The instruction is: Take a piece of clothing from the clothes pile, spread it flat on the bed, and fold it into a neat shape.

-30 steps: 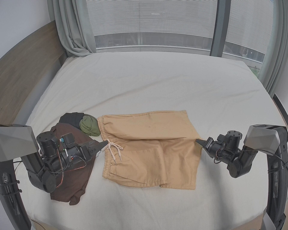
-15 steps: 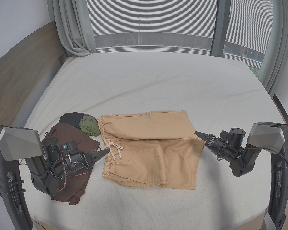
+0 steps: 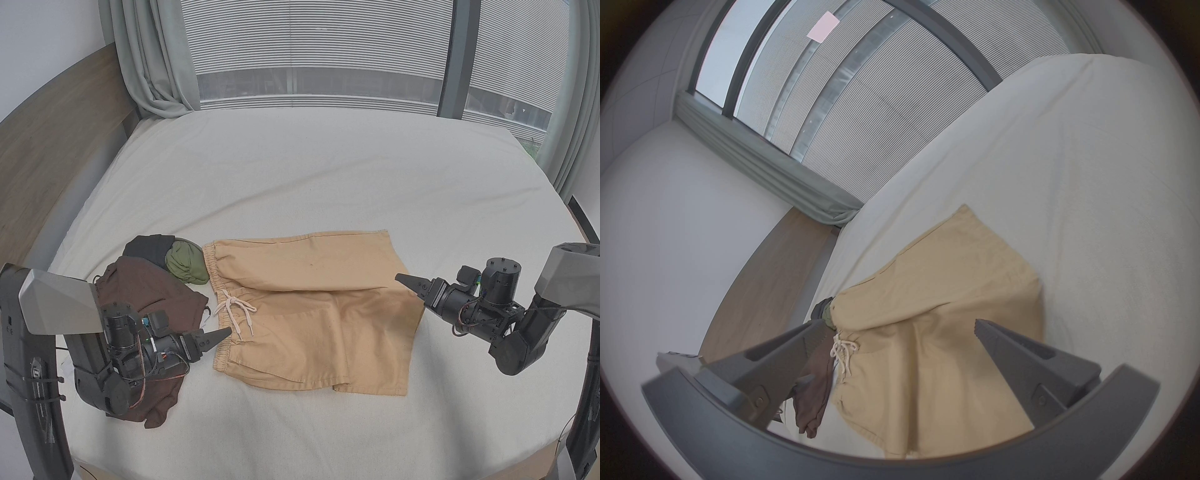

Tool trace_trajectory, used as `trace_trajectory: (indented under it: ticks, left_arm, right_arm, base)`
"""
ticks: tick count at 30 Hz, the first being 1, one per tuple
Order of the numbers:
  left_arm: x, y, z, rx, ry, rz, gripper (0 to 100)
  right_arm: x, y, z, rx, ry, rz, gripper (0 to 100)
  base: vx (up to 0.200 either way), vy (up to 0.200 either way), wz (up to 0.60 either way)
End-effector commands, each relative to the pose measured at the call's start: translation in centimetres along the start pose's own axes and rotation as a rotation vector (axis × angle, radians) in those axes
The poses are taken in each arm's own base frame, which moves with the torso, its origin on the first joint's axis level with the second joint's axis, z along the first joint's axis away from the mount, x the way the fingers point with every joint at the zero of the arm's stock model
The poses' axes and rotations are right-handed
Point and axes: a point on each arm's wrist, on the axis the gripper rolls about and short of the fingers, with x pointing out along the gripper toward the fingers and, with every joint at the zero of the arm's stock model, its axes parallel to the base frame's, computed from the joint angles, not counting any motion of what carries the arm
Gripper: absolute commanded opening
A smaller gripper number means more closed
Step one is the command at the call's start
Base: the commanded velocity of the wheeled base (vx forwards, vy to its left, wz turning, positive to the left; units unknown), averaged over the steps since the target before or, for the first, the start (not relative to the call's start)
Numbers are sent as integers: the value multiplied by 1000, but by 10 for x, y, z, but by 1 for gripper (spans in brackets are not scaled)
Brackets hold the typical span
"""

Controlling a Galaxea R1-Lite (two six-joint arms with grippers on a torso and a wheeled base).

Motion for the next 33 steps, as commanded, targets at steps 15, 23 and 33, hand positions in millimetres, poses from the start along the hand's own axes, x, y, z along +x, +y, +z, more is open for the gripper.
trace_trajectory:
  ticks: [15,23,33]
  left_arm:
    - [15,21,-41,-63,106,59,100]
    - [22,25,-50,-67,118,83,100]
    - [28,28,-59,-79,139,81,100]
  right_arm:
    - [-7,18,1,-32,-6,37,100]
    - [-7,18,1,-34,-9,39,100]
    - [-7,18,1,-35,-9,41,100]
  base:
    - [0,0,0]
    - [0,0,0]
    - [0,0,0]
